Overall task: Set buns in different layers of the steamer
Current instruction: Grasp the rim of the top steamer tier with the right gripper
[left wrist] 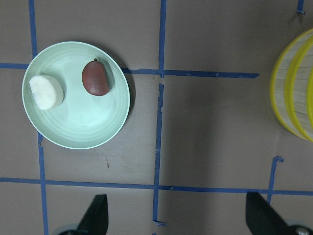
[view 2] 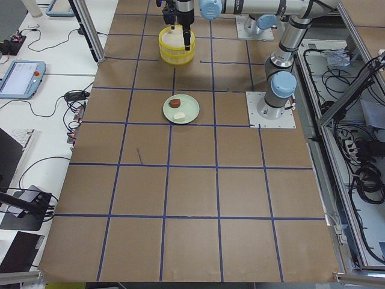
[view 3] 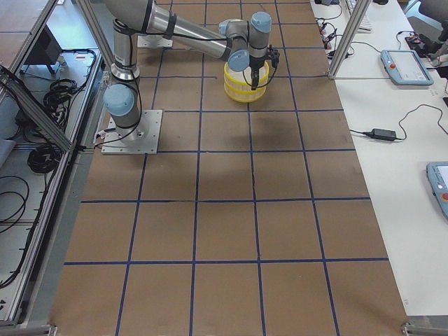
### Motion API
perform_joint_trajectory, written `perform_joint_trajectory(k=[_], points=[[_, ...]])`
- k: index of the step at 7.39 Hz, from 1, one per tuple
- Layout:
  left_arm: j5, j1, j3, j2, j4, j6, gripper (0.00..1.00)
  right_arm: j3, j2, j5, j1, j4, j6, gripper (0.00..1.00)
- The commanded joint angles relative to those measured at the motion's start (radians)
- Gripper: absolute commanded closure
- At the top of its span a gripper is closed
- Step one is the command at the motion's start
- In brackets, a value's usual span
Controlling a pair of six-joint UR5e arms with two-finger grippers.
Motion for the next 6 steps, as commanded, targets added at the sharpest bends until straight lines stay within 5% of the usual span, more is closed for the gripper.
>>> perform_joint_trajectory(k=[1,3,6], points=[[0.0,0.0,-0.001,-0.001,0.0,0.0,0.0,0.009,0.007,0.001,0.0,-0.003,-0.007,0.77],[0.0,0.0,-0.001,-0.001,0.0,0.001,0.0,0.005,0.002,-0.011,0.0,-0.003,-0.01,0.89],[0.002,0.0,-0.002,-0.001,-0.002,0.007,0.0,-0.012,-0.031,-0.016,-0.001,0.068,-0.048,0.91]])
